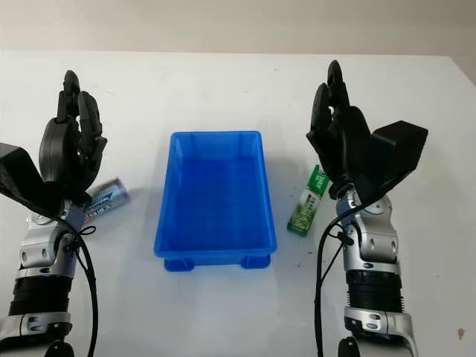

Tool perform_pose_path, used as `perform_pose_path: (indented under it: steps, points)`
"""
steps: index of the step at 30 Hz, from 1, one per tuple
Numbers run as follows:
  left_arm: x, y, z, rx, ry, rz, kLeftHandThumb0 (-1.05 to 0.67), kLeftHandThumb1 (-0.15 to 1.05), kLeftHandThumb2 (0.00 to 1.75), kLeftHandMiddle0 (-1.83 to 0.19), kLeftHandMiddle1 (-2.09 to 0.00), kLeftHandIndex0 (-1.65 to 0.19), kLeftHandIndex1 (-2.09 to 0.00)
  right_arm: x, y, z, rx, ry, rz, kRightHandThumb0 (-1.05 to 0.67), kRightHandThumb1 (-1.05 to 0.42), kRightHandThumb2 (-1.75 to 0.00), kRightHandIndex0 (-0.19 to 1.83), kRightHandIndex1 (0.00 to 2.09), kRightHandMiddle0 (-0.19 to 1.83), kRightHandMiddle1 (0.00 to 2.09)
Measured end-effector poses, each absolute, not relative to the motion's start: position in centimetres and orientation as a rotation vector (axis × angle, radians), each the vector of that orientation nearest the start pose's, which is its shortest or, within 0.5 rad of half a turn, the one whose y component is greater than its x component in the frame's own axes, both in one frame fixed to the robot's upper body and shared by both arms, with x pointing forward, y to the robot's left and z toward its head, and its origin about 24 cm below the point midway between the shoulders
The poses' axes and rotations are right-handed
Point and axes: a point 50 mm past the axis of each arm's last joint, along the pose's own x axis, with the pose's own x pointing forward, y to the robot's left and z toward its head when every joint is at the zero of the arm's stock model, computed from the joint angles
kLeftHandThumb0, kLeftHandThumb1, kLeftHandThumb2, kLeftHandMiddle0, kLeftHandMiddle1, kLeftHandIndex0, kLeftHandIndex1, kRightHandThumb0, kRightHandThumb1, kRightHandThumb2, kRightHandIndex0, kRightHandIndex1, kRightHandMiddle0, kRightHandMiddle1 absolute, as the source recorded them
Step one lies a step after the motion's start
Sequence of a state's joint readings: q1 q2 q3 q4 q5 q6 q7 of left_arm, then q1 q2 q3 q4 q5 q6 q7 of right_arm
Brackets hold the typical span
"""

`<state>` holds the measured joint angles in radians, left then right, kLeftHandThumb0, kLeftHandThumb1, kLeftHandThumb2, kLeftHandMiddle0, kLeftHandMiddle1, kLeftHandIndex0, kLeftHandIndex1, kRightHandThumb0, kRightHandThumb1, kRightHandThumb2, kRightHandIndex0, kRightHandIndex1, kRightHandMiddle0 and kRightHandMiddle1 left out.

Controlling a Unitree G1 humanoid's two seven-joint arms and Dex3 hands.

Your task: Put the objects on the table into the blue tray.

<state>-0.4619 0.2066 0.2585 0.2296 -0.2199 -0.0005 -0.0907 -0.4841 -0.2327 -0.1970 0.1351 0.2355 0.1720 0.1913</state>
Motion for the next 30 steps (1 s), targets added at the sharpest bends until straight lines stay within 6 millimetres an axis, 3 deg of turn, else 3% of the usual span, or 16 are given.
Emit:
perform_pose_path:
  steps: [9, 13, 15, 17, 20, 22, 25, 30]
  points:
    - [33.1, 21.8, 13.3, -0.083, -0.261, 0.069, -0.70, 1.05, 0.69, 0.19, 0.00, 0.19, 0.00, 33.3, -20.2, 15.0, 0.033, -0.204, 0.165, -0.74, -1.05, -0.66, -0.19, 0.00, -0.19, 0.00]
    - [33.1, 21.8, 13.3, -0.086, -0.261, 0.069, -0.69, 1.05, 0.69, 0.19, 0.00, 0.19, 0.00, 33.1, -22.6, 16.2, -0.099, -0.199, 0.213, -0.73, -1.05, -0.37, -0.19, 0.00, -0.19, 0.01]
    - [33.1, 21.8, 13.3, -0.088, -0.261, 0.069, -0.70, 1.05, 0.70, 0.19, 0.00, 0.19, 0.00, 33.0, -24.2, 18.0, -0.255, -0.214, 0.221, -0.70, -1.02, -0.16, -0.11, 0.06, -0.10, 0.06]
    - [33.1, 21.8, 13.3, -0.088, -0.261, 0.070, -0.70, 1.05, 0.71, 0.19, 0.00, 0.19, 0.00, 32.9, -25.6, 20.7, -0.424, -0.234, 0.217, -0.58, -0.88, -0.05, 0.09, 0.15, 0.08, 0.14]
    - [33.0, 21.8, 13.2, -0.089, -0.260, 0.070, -0.70, 1.05, 0.70, 0.19, 0.00, 0.19, 0.00, 32.2, -26.9, 24.4, -0.751, -0.274, 0.196, -0.53, -0.75, -0.05, 0.41, 0.24, 0.39, 0.15]
    - [33.0, 21.8, 13.2, -0.091, -0.258, 0.069, -0.70, 1.05, 0.70, 0.19, 0.00, 0.19, 0.00, 31.7, -26.9, 25.8, -0.949, -0.308, 0.207, -0.54, -0.72, -0.05, 0.47, 0.24, 0.47, 0.14]
    - [33.1, 21.8, 13.2, -0.092, -0.259, 0.062, -0.69, 1.05, 0.71, 0.19, 0.00, 0.19, 0.00, 31.1, -26.3, 26.6, -1.205, -0.317, 0.306, -0.52, -0.75, -0.06, 0.41, 0.18, 0.45, 0.11]
    - [33.1, 21.8, 13.2, -0.095, -0.258, 0.057, -0.68, 1.05, 0.72, 0.19, 0.00, 0.19, 0.00, 30.2, -25.6, 25.9, -1.605, -0.272, 0.468, -0.44, -0.79, -0.06, 0.37, 0.09, 0.44, 0.07]
